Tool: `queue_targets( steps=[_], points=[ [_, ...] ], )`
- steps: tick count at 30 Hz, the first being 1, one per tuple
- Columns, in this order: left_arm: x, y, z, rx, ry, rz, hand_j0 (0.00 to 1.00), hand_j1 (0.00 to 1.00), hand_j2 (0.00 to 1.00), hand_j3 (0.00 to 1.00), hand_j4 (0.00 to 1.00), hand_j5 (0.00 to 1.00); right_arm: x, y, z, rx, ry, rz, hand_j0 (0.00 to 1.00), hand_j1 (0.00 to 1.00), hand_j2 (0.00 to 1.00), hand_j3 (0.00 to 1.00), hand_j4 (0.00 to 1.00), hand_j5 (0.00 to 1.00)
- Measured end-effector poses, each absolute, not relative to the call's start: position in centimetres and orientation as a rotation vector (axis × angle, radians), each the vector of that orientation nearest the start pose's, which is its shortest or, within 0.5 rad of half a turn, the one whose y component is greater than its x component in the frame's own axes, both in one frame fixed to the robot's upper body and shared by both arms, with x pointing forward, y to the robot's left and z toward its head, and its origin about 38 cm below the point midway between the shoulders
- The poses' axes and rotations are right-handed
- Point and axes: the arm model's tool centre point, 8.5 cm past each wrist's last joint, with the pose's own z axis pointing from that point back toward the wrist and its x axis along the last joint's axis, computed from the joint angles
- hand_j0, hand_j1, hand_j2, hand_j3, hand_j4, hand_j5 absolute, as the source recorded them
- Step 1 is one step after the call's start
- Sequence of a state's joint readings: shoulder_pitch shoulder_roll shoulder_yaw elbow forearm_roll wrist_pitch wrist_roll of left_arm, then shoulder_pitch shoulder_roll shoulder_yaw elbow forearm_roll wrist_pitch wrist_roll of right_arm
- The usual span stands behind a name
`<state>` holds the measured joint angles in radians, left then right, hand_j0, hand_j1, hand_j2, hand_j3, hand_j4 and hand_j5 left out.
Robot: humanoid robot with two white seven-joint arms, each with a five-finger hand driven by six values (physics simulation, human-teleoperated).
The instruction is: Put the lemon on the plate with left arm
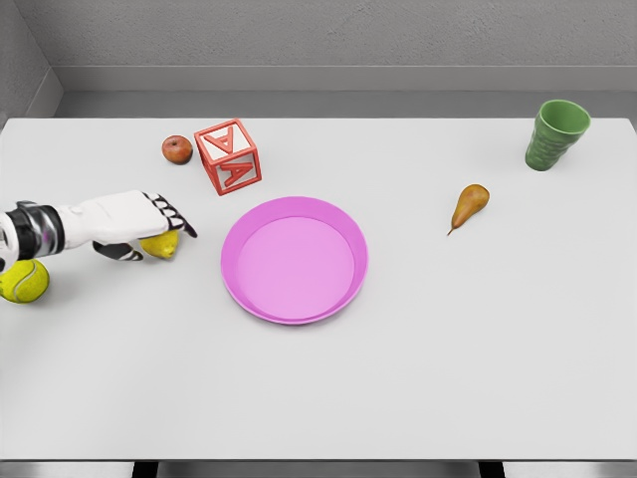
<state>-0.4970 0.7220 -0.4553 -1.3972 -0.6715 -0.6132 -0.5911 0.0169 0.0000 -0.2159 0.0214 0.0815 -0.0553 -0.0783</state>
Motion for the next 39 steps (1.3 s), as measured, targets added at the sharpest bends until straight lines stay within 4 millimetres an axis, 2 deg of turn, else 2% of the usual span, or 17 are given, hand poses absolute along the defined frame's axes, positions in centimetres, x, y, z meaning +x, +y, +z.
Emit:
queue_targets(
  steps=[4, 13, 14, 18, 22, 37, 39],
  points=[
    [43.1, 31.4, 16.1, 0.490, -1.176, -2.172, 0.73, 0.73, 0.73, 0.73, 0.73, 0.73, -1.4, -27.7, -26.1, -0.167, -0.018, -0.134, 1.00, 1.00, 1.00, 1.00, 1.00, 1.00],
    [42.9, 30.5, 15.4, 0.463, -1.160, -2.211, 0.74, 0.74, 0.74, 0.74, 0.74, 0.74, -1.4, -27.7, -26.1, -0.167, -0.018, -0.135, 1.00, 1.00, 1.00, 1.00, 1.00, 1.00],
    [42.9, 30.4, 15.3, 0.460, -1.159, -2.215, 0.72, 0.72, 0.72, 0.72, 0.72, 0.72, -1.4, -27.7, -26.1, -0.167, -0.018, -0.134, 1.00, 1.00, 1.00, 1.00, 1.00, 1.00],
    [42.8, 30.3, 15.1, 0.455, -1.150, -2.221, 0.54, 0.54, 0.54, 0.54, 0.54, 0.54, -1.4, -27.7, -26.1, -0.167, -0.018, -0.134, 1.00, 1.00, 1.00, 1.00, 1.00, 1.00],
    [42.9, 30.3, 15.2, 0.453, -1.142, -2.225, 0.50, 0.50, 0.50, 0.50, 0.50, 0.50, -1.4, -27.7, -26.1, -0.167, -0.018, -0.135, 1.00, 1.00, 1.00, 1.00, 1.00, 1.00],
    [43.2, 30.2, 16.1, 0.465, -1.157, -2.225, 0.50, 0.50, 0.50, 0.50, 0.50, 0.50, -1.4, -27.7, -26.1, -0.167, -0.018, -0.135, 1.00, 1.00, 1.00, 1.00, 1.00, 1.00],
    [43.5, 30.1, 16.8, 0.476, -1.176, -2.224, 0.50, 0.50, 0.50, 0.50, 0.50, 0.50, -1.4, -27.7, -26.1, -0.167, -0.018, -0.134, 1.00, 1.00, 1.00, 1.00, 1.00, 1.00]
  ],
)
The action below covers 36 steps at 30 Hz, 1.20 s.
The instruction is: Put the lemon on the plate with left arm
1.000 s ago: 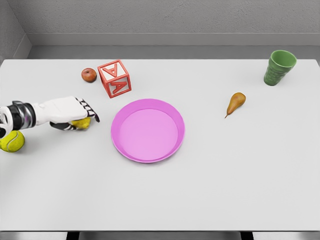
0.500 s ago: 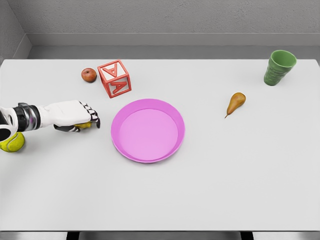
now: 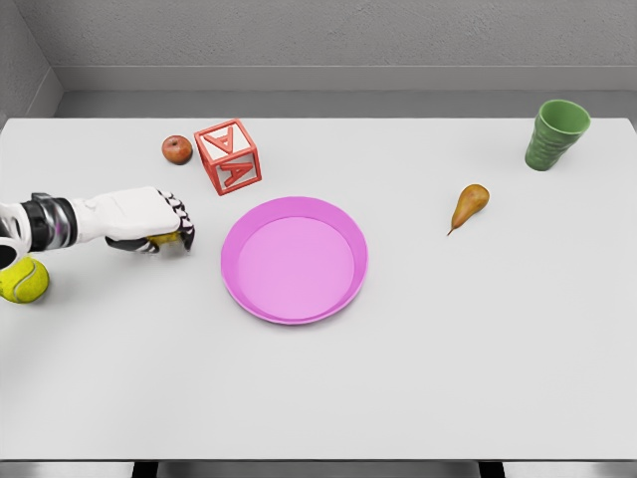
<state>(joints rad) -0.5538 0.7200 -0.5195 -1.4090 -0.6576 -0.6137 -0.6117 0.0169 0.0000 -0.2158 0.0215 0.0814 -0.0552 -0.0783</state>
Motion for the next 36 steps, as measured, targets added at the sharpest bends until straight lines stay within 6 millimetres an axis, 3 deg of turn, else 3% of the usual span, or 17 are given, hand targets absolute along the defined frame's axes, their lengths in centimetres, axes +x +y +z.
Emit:
queue_targets(
  steps=[36],
  points=[
    [42.6, 24.6, 20.3, 0.468, -1.392, -2.279, 0.51, 0.51, 0.51, 0.51, 0.51, 0.51, -1.4, -27.7, -26.1, -0.167, -0.018, -0.135, 1.00, 1.00, 1.00, 1.00, 1.00, 1.00]
  ],
)
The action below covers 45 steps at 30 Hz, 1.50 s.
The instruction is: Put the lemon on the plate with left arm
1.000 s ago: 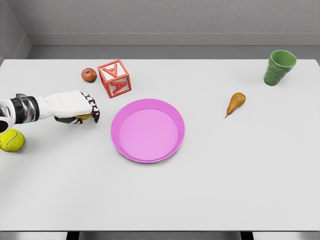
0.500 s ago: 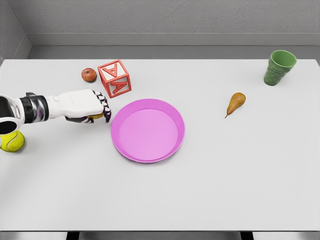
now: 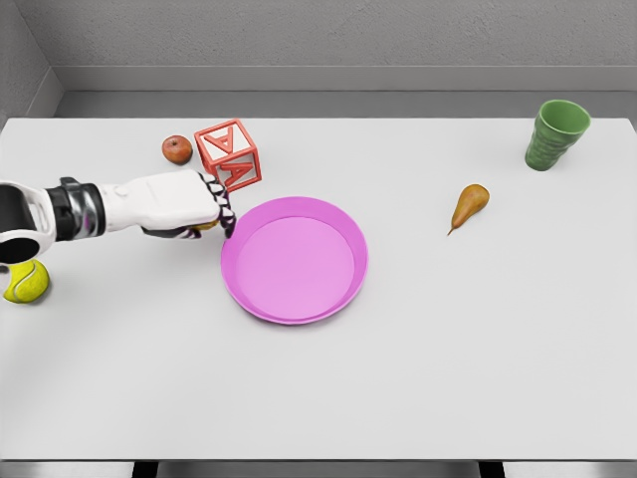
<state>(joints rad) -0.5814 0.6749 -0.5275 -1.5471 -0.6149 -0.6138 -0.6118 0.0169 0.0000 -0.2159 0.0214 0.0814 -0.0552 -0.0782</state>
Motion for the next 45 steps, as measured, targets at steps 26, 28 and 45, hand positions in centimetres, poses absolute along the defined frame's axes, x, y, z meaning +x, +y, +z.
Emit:
queue_targets(
  steps=[26, 28, 45],
  points=[
    [40.9, 18.1, 20.0, -0.435, 1.906, 2.855, 0.52, 0.52, 0.52, 0.52, 0.52, 0.52, -1.4, -27.7, -26.1, -0.167, -0.018, -0.135, 1.00, 1.00, 1.00, 1.00, 1.00, 1.00],
    [40.8, 17.4, 19.8, -0.411, 1.915, 2.845, 0.52, 0.52, 0.52, 0.52, 0.52, 0.52, -1.4, -27.7, -26.1, -0.167, -0.018, -0.134, 1.00, 1.00, 1.00, 1.00, 1.00, 1.00],
    [41.7, 15.9, 24.0, -0.435, 1.967, 2.719, 1.00, 1.00, 1.00, 1.00, 1.00, 1.00, -1.4, -27.7, -26.1, -0.167, -0.018, -0.135, 1.00, 1.00, 1.00, 1.00, 1.00, 1.00]
  ],
)
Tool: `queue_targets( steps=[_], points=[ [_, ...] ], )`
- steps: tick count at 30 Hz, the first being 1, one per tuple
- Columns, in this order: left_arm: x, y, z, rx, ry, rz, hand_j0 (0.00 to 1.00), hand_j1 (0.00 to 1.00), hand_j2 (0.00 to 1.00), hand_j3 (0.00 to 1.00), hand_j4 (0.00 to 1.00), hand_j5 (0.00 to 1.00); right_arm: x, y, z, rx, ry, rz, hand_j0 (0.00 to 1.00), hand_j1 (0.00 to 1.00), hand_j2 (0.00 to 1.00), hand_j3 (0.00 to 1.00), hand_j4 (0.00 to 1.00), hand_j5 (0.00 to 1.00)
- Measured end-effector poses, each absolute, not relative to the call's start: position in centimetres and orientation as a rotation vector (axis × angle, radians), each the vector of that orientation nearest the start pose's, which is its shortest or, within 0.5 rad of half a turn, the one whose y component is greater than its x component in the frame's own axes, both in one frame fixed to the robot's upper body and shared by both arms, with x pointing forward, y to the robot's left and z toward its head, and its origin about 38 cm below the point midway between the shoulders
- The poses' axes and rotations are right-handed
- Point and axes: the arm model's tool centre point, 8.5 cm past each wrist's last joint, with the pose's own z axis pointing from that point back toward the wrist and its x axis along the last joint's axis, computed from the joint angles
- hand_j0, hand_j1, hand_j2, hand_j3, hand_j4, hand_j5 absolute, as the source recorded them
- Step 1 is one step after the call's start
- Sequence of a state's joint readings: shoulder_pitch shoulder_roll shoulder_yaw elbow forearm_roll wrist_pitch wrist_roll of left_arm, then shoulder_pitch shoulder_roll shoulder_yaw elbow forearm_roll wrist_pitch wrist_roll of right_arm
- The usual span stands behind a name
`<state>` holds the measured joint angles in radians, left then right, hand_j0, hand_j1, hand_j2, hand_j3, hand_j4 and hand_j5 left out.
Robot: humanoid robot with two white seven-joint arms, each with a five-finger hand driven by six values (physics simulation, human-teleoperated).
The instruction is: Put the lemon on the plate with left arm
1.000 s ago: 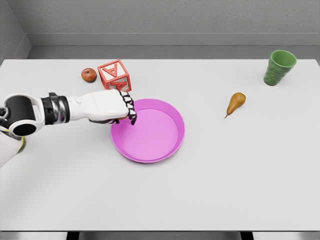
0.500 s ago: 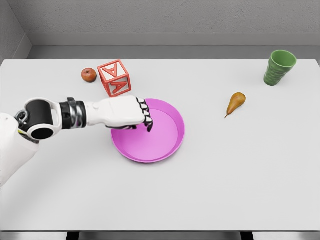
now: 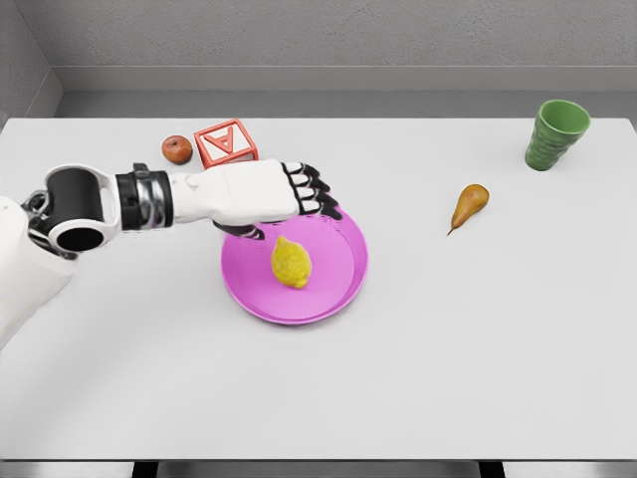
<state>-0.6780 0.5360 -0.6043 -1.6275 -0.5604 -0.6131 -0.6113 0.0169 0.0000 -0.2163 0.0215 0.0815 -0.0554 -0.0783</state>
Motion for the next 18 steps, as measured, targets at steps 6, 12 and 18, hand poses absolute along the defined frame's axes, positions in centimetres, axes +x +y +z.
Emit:
queue_targets(
  steps=[6, 12, 18],
  points=[
    [41.9, 25.2, 23.8, -0.588, 2.162, 2.814, 1.00, 1.00, 1.00, 1.00, 1.00, 1.00, -1.4, -27.7, -26.1, -0.167, -0.018, -0.134, 1.00, 1.00, 1.00, 1.00, 1.00, 1.00],
    [42.1, 33.4, 23.2, -0.804, 2.325, 2.895, 1.00, 1.00, 1.00, 1.00, 1.00, 1.00, -1.4, -27.7, -26.1, -0.167, -0.018, -0.135, 1.00, 1.00, 1.00, 1.00, 1.00, 1.00],
    [42.5, 35.6, 23.4, -0.880, 2.352, 2.915, 1.00, 1.00, 1.00, 1.00, 1.00, 1.00, -1.4, -27.7, -26.1, -0.167, -0.018, -0.135, 1.00, 1.00, 1.00, 1.00, 1.00, 1.00]
  ],
)
